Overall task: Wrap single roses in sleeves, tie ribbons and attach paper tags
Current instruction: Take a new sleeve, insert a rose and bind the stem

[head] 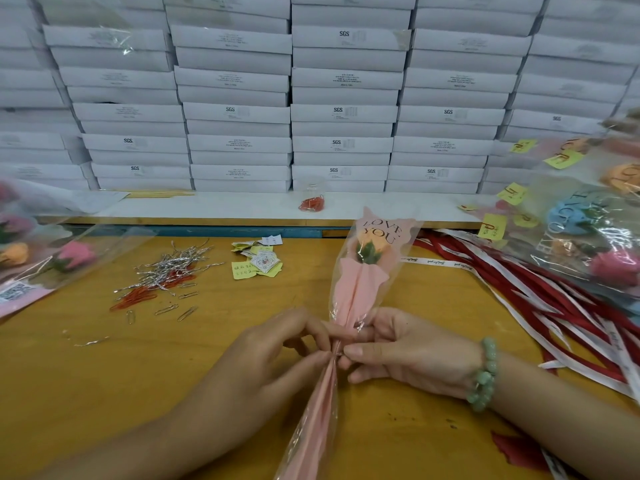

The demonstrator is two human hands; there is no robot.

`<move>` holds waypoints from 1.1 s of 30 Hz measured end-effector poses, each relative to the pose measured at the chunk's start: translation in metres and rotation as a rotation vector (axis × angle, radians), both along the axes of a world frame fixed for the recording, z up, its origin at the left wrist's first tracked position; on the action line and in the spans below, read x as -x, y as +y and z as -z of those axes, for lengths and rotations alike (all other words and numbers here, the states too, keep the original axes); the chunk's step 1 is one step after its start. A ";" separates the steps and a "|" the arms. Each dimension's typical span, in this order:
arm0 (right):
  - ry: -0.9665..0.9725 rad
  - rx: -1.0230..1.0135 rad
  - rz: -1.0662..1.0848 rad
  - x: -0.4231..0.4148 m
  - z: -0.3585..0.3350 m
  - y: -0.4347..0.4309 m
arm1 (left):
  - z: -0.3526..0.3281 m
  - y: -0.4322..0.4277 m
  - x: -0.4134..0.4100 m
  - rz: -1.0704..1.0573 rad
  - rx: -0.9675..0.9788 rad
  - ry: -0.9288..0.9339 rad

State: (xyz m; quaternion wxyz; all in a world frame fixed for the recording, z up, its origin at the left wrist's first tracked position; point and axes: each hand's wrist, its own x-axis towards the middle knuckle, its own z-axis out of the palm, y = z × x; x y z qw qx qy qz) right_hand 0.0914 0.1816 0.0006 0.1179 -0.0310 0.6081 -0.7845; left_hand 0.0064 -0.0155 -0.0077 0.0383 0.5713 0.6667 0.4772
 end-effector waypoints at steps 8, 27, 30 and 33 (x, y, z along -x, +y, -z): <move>0.008 -0.004 0.034 0.001 0.001 -0.001 | 0.000 0.005 0.000 0.042 -0.114 -0.432; 0.168 -0.177 0.197 -0.003 0.006 -0.015 | 0.009 0.010 -0.002 -0.146 -0.003 -0.527; 0.199 -0.214 0.204 -0.004 0.007 -0.016 | 0.008 0.009 -0.004 -0.116 0.012 -0.665; 0.228 -0.246 0.204 -0.004 0.007 -0.017 | 0.003 0.005 -0.002 -0.057 0.079 -0.730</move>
